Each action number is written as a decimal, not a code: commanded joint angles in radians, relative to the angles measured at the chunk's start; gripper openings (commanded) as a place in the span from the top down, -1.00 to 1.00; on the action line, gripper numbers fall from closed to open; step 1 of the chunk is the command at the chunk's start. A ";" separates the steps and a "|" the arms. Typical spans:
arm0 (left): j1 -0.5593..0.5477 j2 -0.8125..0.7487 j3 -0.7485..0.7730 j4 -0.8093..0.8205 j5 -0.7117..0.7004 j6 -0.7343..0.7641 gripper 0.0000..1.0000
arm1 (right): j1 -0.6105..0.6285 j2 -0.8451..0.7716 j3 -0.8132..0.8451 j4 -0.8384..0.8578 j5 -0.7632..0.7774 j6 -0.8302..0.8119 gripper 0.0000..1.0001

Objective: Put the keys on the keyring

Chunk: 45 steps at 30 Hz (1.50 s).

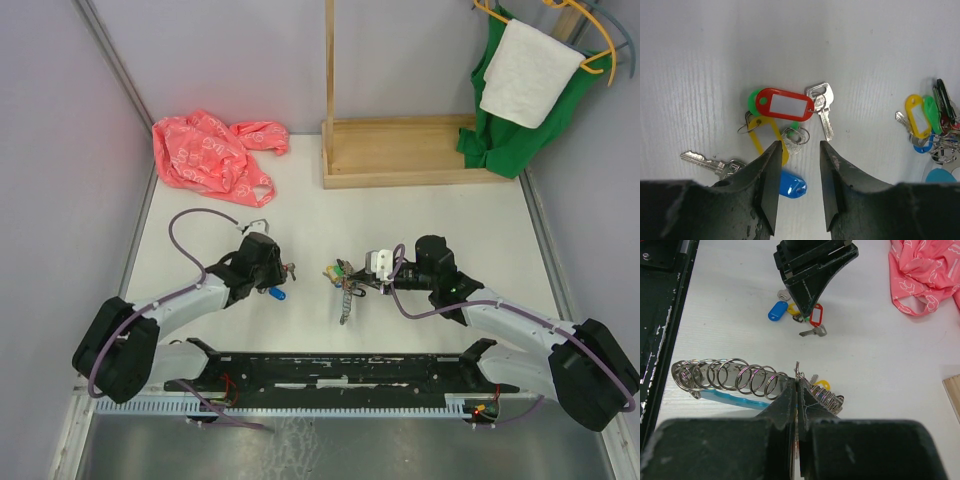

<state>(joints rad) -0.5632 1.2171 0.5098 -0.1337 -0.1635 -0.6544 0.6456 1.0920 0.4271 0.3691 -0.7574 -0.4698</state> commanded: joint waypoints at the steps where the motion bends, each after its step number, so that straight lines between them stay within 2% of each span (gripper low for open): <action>1: -0.003 0.058 0.083 0.016 0.013 0.041 0.15 | -0.004 -0.013 0.010 0.051 -0.006 -0.011 0.99; 9: -0.001 0.077 0.130 -0.040 -0.040 0.054 0.14 | -0.004 -0.011 0.010 0.059 -0.010 -0.009 0.98; 18: 0.031 0.029 0.119 -0.110 -0.134 -0.154 0.09 | -0.003 -0.024 -0.001 0.067 -0.014 -0.005 0.99; 26: 0.054 0.036 0.171 -0.238 -0.125 -0.431 0.28 | -0.003 -0.037 -0.010 0.070 -0.013 -0.006 0.99; 31: 0.056 0.013 0.194 -0.281 -0.155 -0.514 0.08 | -0.004 -0.041 -0.013 0.070 -0.011 -0.006 0.99; 35: 0.065 0.036 0.199 -0.316 -0.151 -0.587 0.00 | -0.004 -0.047 -0.016 0.069 -0.010 -0.007 0.99; 40: 0.071 0.067 0.194 -0.324 -0.171 -0.657 -0.02 | -0.004 -0.054 -0.019 0.071 -0.011 -0.006 0.99; 45: 0.088 0.117 0.208 -0.300 -0.189 -0.652 -0.01 | -0.003 -0.057 -0.021 0.072 -0.013 -0.006 0.99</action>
<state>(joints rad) -0.4927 1.3014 0.6746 -0.4423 -0.3016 -1.2469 0.6456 1.0622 0.4011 0.3729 -0.7578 -0.4725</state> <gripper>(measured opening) 0.506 0.015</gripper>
